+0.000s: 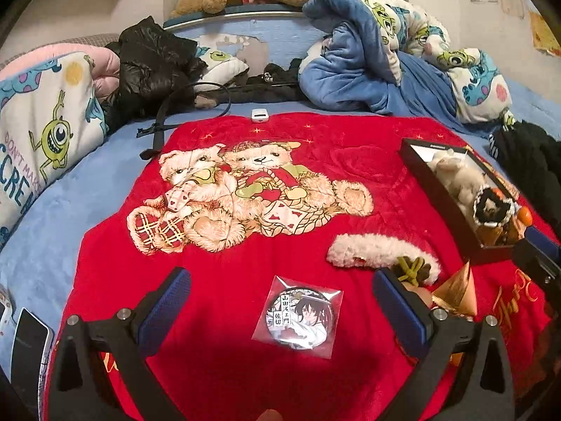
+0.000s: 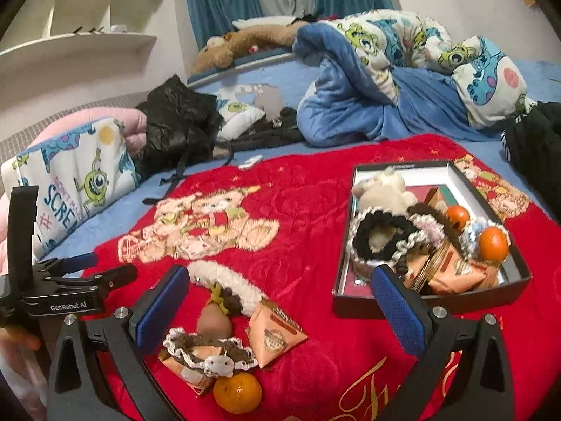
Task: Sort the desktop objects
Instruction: 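Withdraw both tools from the box back toward the remaining items, then grasp the bagged anime badge with the left tool while the right grasps a tan triangular packet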
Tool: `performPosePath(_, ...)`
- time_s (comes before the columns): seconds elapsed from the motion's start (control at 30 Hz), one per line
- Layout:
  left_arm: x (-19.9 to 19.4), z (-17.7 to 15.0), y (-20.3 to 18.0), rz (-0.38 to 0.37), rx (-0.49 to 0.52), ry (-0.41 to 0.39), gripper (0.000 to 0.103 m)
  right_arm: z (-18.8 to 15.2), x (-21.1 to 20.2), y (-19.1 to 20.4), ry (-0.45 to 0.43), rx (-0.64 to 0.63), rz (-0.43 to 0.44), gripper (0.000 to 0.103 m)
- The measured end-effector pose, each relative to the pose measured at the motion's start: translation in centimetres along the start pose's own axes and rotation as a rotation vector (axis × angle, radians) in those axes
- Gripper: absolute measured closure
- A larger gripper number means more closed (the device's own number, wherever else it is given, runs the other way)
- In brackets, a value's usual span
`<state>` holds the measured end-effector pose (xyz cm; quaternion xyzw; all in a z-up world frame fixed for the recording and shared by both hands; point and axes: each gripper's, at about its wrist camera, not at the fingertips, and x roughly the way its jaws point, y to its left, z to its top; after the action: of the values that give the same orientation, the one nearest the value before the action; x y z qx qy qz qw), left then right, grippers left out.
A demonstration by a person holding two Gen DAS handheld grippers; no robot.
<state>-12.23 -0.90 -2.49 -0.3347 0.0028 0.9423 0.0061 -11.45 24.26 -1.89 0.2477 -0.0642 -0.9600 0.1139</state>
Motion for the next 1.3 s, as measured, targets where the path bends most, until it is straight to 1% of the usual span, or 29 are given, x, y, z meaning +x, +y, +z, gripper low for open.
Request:
performPosePath(0.1,0.4,-0.4,-0.3,-0.007,0.016,0.005,0.0,-0.6,0.7,0.4,0.028,-0.017,0.006,0.0)
performPosePath(0.2,1.6,-1.1,-0.5,-0.009,0.027,0.045,0.0,-1.1,1.5,0.7,0.059,-0.023,0.01,0.0)
performPosePath(0.33,3.5,-2.1,-0.9,0.01,0.057,0.105,0.0,-1.6,2.5,0.6,0.097,-0.012,0.003,0.0)
performPosePath(0.5,4.9,-2.7,-1.7,-0.004,0.097,0.154,0.0,-2.2,3.7,0.2,0.154,0.007,0.001,0.0)
performPosePath(0.63,7.0,-3.4,-1.9,-0.017,0.102,0.239,0.0,-2.6,4.6,-0.3,0.197,0.033,-0.008,0.0)
performPosePath(0.73,7.4,-3.3,-1.3,-0.049,0.064,0.255,0.0,-3.0,5.3,-0.7,0.234,0.051,-0.023,0.0)
performPosePath(0.83,7.3,-3.5,-1.9,-0.029,0.082,0.249,0.0,-3.5,6.2,-0.8,0.276,0.057,-0.035,0.0)
performPosePath(0.9,7.3,-3.5,-2.0,-0.027,0.084,0.249,0.0,-3.7,6.5,-0.9,0.291,0.063,-0.03,0.008)
performPosePath(1.03,7.2,-3.7,-2.6,-0.024,0.085,0.247,0.0,-3.9,6.8,-1.3,0.301,0.08,-0.043,0.015)
performPosePath(1.17,7.5,-3.6,-2.4,-0.031,0.076,0.241,0.0,-4.0,6.6,-1.4,0.296,0.079,-0.061,0.026)
performPosePath(1.2,7.5,-3.6,-2.3,-0.032,0.076,0.24,0.0,-4.0,6.6,-1.5,0.293,0.08,-0.064,0.027)
performPosePath(1.27,7.1,-3.7,-2.2,-0.035,0.078,0.238,0.001,-4.0,6.5,-1.6,0.289,0.086,-0.075,0.037)
performPosePath(1.3,7.1,-3.7,-2.2,-0.037,0.08,0.237,0.003,-4.0,6.5,-1.7,0.29,0.088,-0.077,0.039)
